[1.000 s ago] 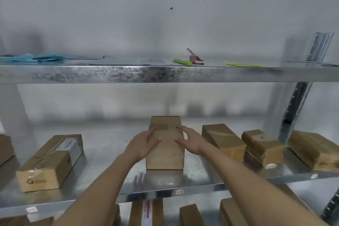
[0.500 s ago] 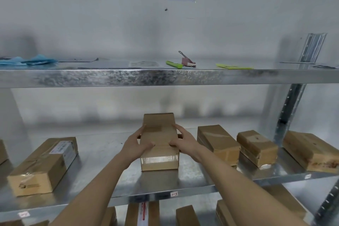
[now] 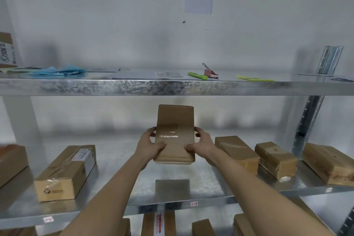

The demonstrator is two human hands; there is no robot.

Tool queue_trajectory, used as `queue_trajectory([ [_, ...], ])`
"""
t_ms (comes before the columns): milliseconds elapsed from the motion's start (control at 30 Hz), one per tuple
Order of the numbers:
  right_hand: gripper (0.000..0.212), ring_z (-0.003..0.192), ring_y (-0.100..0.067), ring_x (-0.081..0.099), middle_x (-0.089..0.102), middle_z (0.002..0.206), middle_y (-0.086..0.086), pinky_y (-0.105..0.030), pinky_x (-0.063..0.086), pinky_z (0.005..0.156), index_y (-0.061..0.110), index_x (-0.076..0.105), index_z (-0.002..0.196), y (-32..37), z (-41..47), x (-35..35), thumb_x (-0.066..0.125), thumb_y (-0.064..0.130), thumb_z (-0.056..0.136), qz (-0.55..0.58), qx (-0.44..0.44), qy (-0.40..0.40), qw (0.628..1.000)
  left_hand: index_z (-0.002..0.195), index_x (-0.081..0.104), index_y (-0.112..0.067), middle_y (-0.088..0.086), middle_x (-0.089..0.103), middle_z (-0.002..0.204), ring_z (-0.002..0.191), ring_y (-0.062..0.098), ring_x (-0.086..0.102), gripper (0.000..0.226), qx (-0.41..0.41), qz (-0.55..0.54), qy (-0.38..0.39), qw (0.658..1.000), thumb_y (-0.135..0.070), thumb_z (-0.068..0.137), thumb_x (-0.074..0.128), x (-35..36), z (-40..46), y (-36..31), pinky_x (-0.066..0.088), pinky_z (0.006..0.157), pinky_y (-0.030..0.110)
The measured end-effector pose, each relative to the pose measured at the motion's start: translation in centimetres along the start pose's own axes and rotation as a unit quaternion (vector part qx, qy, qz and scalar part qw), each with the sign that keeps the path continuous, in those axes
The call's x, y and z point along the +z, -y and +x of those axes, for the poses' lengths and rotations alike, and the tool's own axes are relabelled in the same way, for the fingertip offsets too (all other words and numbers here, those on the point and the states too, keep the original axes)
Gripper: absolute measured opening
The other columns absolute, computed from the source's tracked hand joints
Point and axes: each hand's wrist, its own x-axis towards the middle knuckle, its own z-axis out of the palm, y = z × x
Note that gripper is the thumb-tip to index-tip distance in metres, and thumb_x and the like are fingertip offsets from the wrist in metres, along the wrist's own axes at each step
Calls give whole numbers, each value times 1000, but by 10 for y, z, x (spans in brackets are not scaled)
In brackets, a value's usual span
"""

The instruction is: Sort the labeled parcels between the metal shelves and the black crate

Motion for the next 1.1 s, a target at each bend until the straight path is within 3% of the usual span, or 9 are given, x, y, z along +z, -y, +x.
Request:
queue_trajectory([
  [100,82,114,-21,54,47,144,-3,-17,47,68,16,35,149,7,-1,0,77,-3,81,15,-14,3,1000,135,45,-22,-3,54,133,119,20,55,64,-1,-19,-7,1000,-15,80,77,-6,1,-2,52,94,37],
  [267,104,111,-29,63,54,127,-9,-40,60,86,26,22,158,20,-1,5,81,-1,76,1,-32,29,999,141,38,-24,0,54,129,105,15,57,75,7,-31,-17,999,-18,79,81,-17,0,-10,48,76,24],
  [400,99,112,-29,62,57,117,-4,-43,60,88,29,28,157,25,-2,10,83,4,78,9,-52,50,997,152,31,-33,-2,53,119,105,15,60,88,13,-46,15,999,-31,80,82,-27,-5,-16,54,80,31],
  [533,87,106,-15,65,63,121,-4,-23,52,74,24,35,147,33,-6,14,89,31,79,67,-28,60,996,140,46,-24,-3,61,117,98,6,61,70,-16,-73,16,997,-47,81,77,-34,-12,-23,47,67,23],
  [733,80,120,-15,58,56,129,0,-39,48,106,17,38,132,40,-2,21,73,67,81,113,9,48,992,111,49,-11,-2,58,105,95,8,59,53,-35,-110,-10,993,-55,85,67,-34,-16,-29,46,69,26],
  [833,77,121,-18,58,55,131,-2,-45,48,109,15,40,130,36,4,24,75,63,81,108,6,35,994,113,50,-13,3,59,113,103,16,59,61,-42,-94,-18,995,-59,80,72,-38,-11,-24,50,83,35],
  [933,80,118,-19,62,58,131,-4,-44,50,108,16,42,137,33,6,21,85,46,77,101,-4,35,994,134,46,-19,4,61,121,104,14,61,70,-50,-94,0,994,-39,78,82,-43,-10,-21,49,91,35],
  [1000,87,113,-19,66,60,128,-5,-39,54,103,25,37,146,32,4,17,88,28,77,98,-21,52,994,148,34,-27,3,62,117,101,14,64,89,-41,-84,21,995,-23,76,85,-47,-13,-19,51,85,28],
  [1100,111,108,-23,68,59,125,-10,-29,60,77,51,21,153,34,-4,12,87,5,76,70,-50,96,992,152,24,-41,6,59,113,94,17,67,108,-18,-75,52,996,-1,72,85,-50,-18,-18,55,64,22],
])
